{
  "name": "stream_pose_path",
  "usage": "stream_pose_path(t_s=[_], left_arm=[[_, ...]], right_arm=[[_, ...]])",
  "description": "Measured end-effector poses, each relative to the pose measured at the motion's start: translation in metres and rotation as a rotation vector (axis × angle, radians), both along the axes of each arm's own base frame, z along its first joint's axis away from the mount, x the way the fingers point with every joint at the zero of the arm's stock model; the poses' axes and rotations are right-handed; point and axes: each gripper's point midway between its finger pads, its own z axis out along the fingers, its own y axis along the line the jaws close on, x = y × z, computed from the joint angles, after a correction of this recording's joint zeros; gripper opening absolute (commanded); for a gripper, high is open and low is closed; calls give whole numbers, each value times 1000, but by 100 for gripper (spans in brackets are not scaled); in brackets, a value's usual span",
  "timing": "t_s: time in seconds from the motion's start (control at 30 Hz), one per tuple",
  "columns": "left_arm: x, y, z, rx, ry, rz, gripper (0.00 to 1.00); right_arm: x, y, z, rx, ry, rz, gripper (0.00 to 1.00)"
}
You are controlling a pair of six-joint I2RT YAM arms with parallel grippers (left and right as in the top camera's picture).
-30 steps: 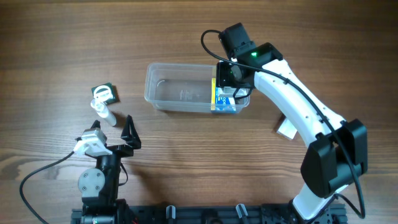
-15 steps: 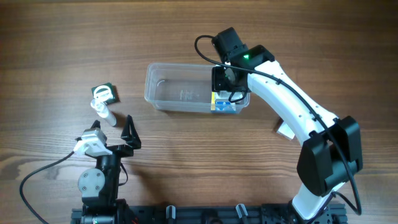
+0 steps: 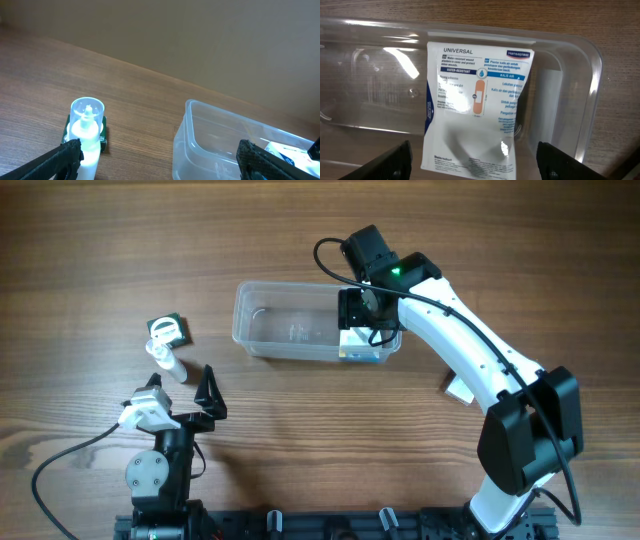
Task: Pack container
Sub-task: 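Carry the Hansaplast box into the container beside the VapoDrops box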
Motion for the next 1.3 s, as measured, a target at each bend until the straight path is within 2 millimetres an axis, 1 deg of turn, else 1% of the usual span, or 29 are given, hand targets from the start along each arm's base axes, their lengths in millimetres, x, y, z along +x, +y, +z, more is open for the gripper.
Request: stream_pose_path(t_s=[0.2, 0.37, 0.4, 0.43, 0.57, 0.63, 0.77, 0.93, 1.03, 1.23, 1.3], left_arm=[[0, 0, 0, 0, 0, 0, 100], [0, 0, 0, 0, 0, 0, 100], [0, 0, 0, 0, 0, 0, 100], [0, 0, 0, 0, 0, 0, 100], [0, 0, 0, 0, 0, 0, 100], [0, 0, 0, 0, 0, 0, 100], [0, 0, 0, 0, 0, 0, 100], [0, 0, 0, 0, 0, 0, 100], [0, 0, 0, 0, 0, 0, 100], [0, 0, 0, 0, 0, 0, 100], [0, 0, 0, 0, 0, 0, 100]], right_arm=[[0, 0, 0, -1, 1, 1, 80], [-7, -4, 0, -18, 29, 10, 80], [-8, -4, 2, -21, 33, 12, 79], [-7, -4, 6, -20, 29, 16, 74], [-2, 0, 25, 2, -19, 40, 32], [-1, 0, 33, 12, -38, 44, 23], [-1, 2, 35, 20, -44, 53, 20], [4, 5, 34, 28, -58, 54, 20], [5, 5, 23, 16, -36, 54, 20], [5, 6, -13, -21, 44, 55, 20], [4, 6, -22, -30, 64, 55, 20]])
